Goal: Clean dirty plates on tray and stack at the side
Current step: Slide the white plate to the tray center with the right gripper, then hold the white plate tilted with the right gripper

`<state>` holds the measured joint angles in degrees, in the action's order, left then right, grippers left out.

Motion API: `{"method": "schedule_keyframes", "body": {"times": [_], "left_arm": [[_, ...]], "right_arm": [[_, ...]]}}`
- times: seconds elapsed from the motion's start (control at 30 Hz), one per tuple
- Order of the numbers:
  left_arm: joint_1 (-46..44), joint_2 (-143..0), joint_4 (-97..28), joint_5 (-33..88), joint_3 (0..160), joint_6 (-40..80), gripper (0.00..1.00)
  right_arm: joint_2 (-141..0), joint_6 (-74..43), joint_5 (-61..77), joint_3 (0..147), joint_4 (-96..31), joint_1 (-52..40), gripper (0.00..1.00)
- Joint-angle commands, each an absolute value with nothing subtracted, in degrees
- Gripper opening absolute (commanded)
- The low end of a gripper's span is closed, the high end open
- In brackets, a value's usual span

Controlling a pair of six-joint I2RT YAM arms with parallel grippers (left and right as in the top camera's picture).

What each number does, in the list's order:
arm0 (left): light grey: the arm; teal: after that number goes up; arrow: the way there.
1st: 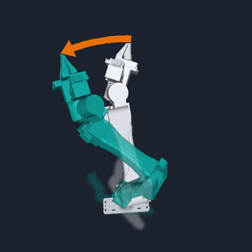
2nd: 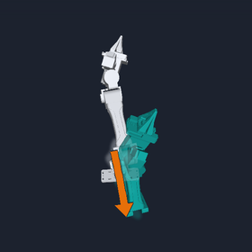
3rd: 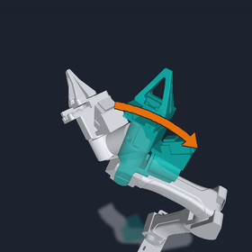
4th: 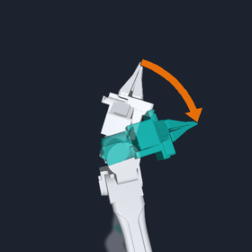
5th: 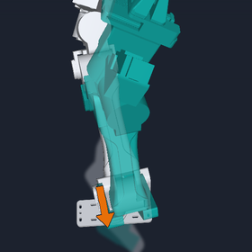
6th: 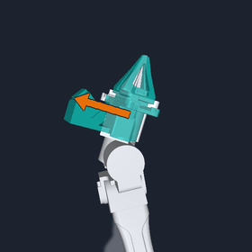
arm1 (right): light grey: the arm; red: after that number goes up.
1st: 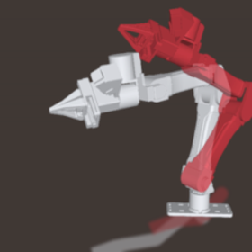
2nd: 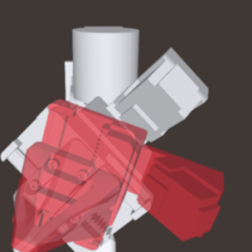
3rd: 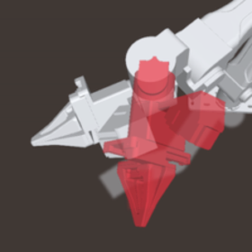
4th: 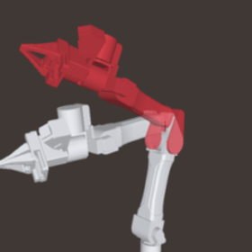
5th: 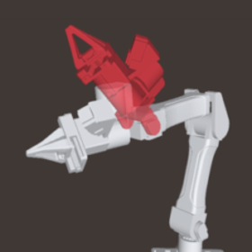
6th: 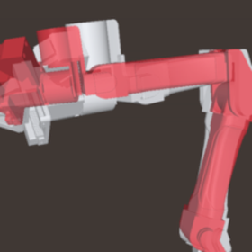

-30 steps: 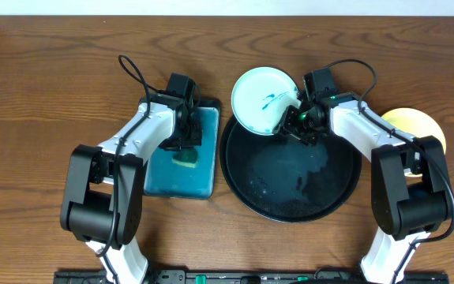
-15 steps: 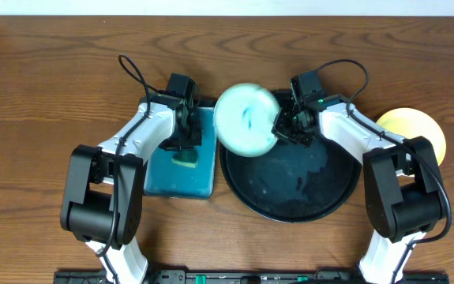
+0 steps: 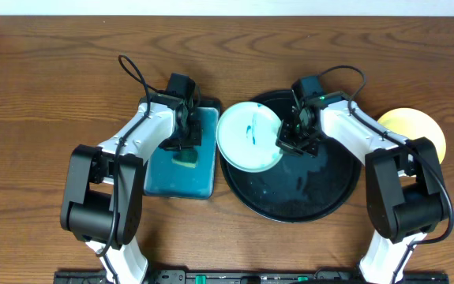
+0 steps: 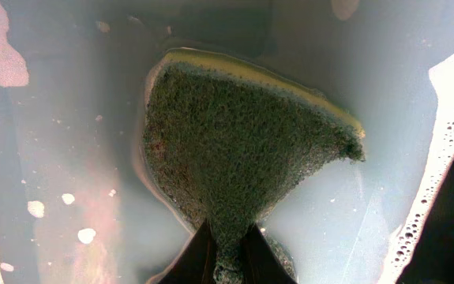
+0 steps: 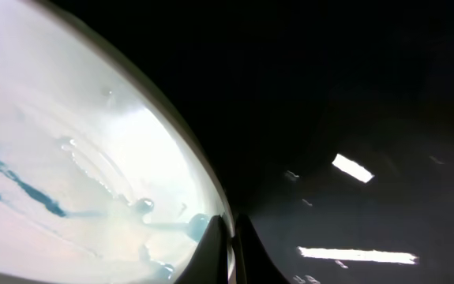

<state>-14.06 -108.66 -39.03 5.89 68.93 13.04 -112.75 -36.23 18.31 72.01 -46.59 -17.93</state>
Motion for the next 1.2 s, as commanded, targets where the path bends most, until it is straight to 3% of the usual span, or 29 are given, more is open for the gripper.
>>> {"method": "schedule_keyframes", "body": {"times": [0.0, 0.3, 0.33, 0.4, 0.43, 0.53, 0.97, 1.17], "left_arm": [[-13.82, -111.55, -39.79, 6.02, 68.45, 12.27, 0.08], [-13.82, -111.55, -39.75, 6.02, 68.45, 12.27, 0.08], [-13.82, -111.55, -39.75, 6.02, 68.45, 12.29, 0.08], [-13.82, -111.55, -39.75, 6.02, 68.45, 12.29, 0.08], [-13.82, -111.55, -39.77, 6.02, 68.45, 12.29, 0.08], [-13.82, -111.55, -39.81, 6.04, 68.45, 12.29, 0.08], [-13.82, -111.55, -39.79, 6.04, 68.45, 12.29, 0.08], [-13.82, -111.55, -39.79, 6.04, 68.45, 12.29, 0.08]], "right_arm": [[-112.92, -28.25, 9.78, 70.89, -51.18, -15.11, 0.01], [-106.43, -13.19, 1.93, 70.91, -58.0, -9.23, 0.02], [-105.45, -12.03, 1.93, 70.91, -58.11, -8.86, 0.07], [-103.81, -11.66, 1.93, 70.91, -58.15, -8.36, 0.4], [-102.85, -11.75, 2.07, 70.91, -58.17, -8.25, 0.51], [-101.75, -11.73, 4.43, 70.91, -58.61, -8.29, 0.57], [-101.95, -18.9, 8.67, 63.07, -60.31, -8.93, 0.49], [-101.95, -20.51, 16.6, 56.31, -51.2, -10.52, 0.35]]}}
